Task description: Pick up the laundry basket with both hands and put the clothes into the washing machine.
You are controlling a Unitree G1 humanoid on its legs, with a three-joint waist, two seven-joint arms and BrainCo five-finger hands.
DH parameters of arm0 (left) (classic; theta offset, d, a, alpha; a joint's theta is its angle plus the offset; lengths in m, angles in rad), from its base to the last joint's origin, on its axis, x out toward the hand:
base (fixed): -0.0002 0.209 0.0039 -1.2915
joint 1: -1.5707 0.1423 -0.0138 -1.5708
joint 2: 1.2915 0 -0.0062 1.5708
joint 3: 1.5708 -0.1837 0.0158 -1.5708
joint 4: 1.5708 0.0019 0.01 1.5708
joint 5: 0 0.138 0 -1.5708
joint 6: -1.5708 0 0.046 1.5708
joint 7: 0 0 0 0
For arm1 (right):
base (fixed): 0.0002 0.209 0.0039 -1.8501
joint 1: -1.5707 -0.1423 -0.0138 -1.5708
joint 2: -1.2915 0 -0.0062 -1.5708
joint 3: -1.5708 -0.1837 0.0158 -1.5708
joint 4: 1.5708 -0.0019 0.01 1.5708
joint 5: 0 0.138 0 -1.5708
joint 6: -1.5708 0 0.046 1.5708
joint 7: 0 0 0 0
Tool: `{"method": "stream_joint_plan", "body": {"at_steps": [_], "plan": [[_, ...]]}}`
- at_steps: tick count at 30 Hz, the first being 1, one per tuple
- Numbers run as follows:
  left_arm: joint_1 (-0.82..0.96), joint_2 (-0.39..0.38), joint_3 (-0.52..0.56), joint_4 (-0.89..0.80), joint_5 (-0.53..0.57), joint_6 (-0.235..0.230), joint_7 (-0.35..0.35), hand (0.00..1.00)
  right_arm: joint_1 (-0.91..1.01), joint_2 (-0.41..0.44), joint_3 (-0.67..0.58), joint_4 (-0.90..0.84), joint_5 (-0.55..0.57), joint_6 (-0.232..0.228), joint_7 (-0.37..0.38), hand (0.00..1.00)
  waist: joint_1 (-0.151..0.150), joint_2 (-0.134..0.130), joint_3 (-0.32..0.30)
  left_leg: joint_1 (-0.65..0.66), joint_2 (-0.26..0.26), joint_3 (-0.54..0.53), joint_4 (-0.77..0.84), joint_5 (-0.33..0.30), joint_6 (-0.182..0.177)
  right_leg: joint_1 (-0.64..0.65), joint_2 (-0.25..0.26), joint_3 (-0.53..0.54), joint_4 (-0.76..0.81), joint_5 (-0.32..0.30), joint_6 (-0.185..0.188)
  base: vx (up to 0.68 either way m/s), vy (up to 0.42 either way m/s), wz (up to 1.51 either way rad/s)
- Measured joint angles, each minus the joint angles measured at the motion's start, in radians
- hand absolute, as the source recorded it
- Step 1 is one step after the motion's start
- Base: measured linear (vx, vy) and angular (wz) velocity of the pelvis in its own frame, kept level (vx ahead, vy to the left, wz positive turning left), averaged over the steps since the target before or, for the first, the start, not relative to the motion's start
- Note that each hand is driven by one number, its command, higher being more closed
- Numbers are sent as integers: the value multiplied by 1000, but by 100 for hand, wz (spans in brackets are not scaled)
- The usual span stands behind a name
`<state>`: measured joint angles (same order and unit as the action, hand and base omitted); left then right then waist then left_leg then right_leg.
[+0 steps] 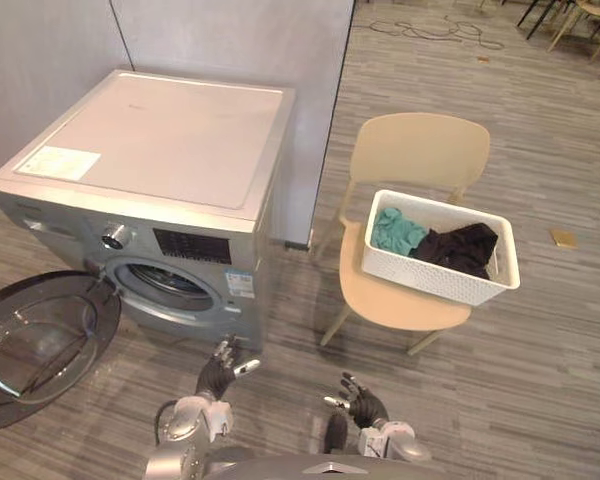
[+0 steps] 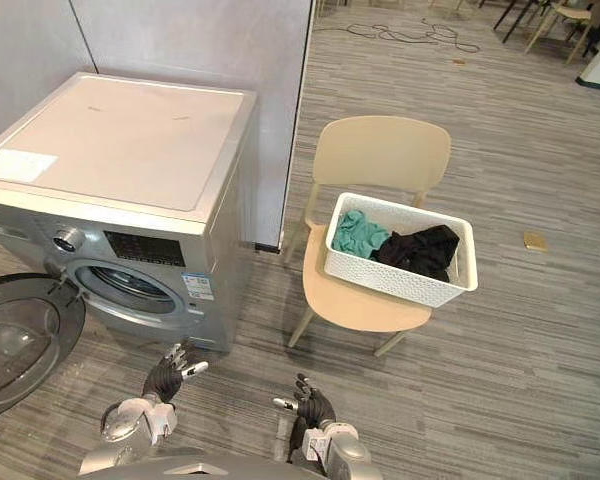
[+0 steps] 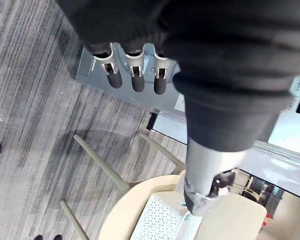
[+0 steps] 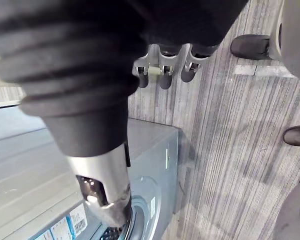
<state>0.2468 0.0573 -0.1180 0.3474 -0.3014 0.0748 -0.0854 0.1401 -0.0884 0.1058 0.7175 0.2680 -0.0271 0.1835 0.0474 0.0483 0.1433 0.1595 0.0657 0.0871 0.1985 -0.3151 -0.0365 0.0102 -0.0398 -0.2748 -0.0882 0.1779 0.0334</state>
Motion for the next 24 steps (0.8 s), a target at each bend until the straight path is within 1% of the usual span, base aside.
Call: {"method": "stream_joint_plan", "body": {"at_steps": [3,5,6,7,8,9,10,11,12,13,14,15,16,17,18,19,20,21,23,24], "plan": [[3,-9,2,18,7,0,19,0,-16,-2,-42,23,-8,-9,-26,0,-14,4,11,26,-13,14,-50,29,4,-12,-10,8,6,3,4,64,20,-10],[10,-20,13,20,13,0,34,0,-36,-7,-80,45,-41,-13,-51,0,-22,15,33,52,-10,39,-66,31,4,-21,-8,20,37,-1,8,26,24,-37],[11,-31,30,20,30,-4,41,0,-50,-19,-113,46,-41,-15,-66,0,-34,28,67,83,-6,66,-81,31,5,-54,-10,35,123,-31,18,-7,18,-49],[12,-29,36,21,35,-7,45,0,-63,-29,-130,45,-43,-15,-75,0,-49,33,94,100,-2,82,-84,30,9,-85,-13,46,198,-56,25,-16,19,-48],[11,-24,36,23,43,-7,51,0,-69,-32,-142,45,-51,-15,-84,0,-62,31,109,107,-2,89,-85,30,11,-103,-16,46,241,-73,28,-49,25,-27],[8,6,36,40,53,-8,59,0,-57,-29,-163,47,-78,-10,-105,0,-83,22,122,99,-10,102,-76,24,10,-109,-29,42,255,-96,17,-40,17,-12],[4,10,37,47,55,-8,60,0,-50,-29,-166,49,-78,-8,-107,0,-84,19,122,98,-9,103,-71,22,10,-105,-27,41,250,-99,14,-12,-11,-20],[-8,18,42,66,66,-8,60,0,-36,-26,-189,41,-71,-11,-110,0,-87,10,118,74,0,119,-45,20,8,-118,-16,47,230,-73,17,13,-39,-29],[-6,15,58,61,72,-8,59,0,-49,-37,-192,26,-71,-12,-110,0,-84,42,123,47,33,149,-30,23,12,-135,3,58,230,-64,15,69,-53,-37],[-12,11,68,56,72,-8,58,0,-54,-40,-194,20,-71,-13,-108,0,-82,40,124,46,43,162,-33,23,11,-160,-10,39,310,-123,-12,103,-60,-32],[-26,12,80,56,74,-8,58,0,-45,-39,-197,23,-71,-11,-107,0,-80,44,126,43,52,165,-25,22,0,-177,-59,34,434,-205,-19,185,-101,-29],[-24,16,101,56,89,-9,58,0,-39,-36,-195,22,-75,-13,-103,0,-75,40,116,30,61,165,9,11,-20,-172,-104,54,450,-214,-20,172,-133,-31],[-24,15,112,56,90,-9,58,0,-37,-36,-196,20,-76,-12,-99,0,-66,38,113,29,70,165,22,3,-35,-170,-120,67,440,-209,-19,158,-151,-38],[-26,18,121,56,90,-9,59,0,-33,-35,-197,12,-76,-12,-99,0,-59,34,111,30,84,165,35,-9,-54,-174,-131,81,427,-196,3,193,-260,-32],[-29,11,117,57,90,-9,59,0,-28,-39,-199,5,-76,-13,-99,0,-63,41,97,24,118,165,37,-4,-81,-177,-100,70,424,-217,30,187,-269,-30],[-29,4,117,57,90,-9,58,0,-27,-45,-198,5,-76,-12,-99,0,-61,52,91,25,132,167,29,4,-97,-183,-86,60,421,-218,28,234,-320,-29],[-29,-17,118,57,90,-9,58,0,-28,-51,-197,5,-76,-13,-98,0,-60,67,79,29,153,177,19,18,-122,-185,-66,37,418,-219,26,217,-249,-49],[-27,-50,116,57,90,-9,56,0,-26,-63,-186,6,-76,-12,-98,0,-64,88,64,48,181,193,2,46,-148,-160,-29,14,390,-220,23,225,-241,-42],[-26,-73,115,59,90,-9,55,0,-19,-66,-177,6,-78,-12,-96,0,-83,96,58,76,211,189,15,77,-154,-99,8,8,340,-223,20,245,-236,-11],[-25,-81,114,59,89,-9,55,0,-7,-68,-158,4,-77,-14,-94,0,-94,90,49,63,236,187,95,91,-153,-53,28,-11,306,-226,15,277,-286,-2]]}}
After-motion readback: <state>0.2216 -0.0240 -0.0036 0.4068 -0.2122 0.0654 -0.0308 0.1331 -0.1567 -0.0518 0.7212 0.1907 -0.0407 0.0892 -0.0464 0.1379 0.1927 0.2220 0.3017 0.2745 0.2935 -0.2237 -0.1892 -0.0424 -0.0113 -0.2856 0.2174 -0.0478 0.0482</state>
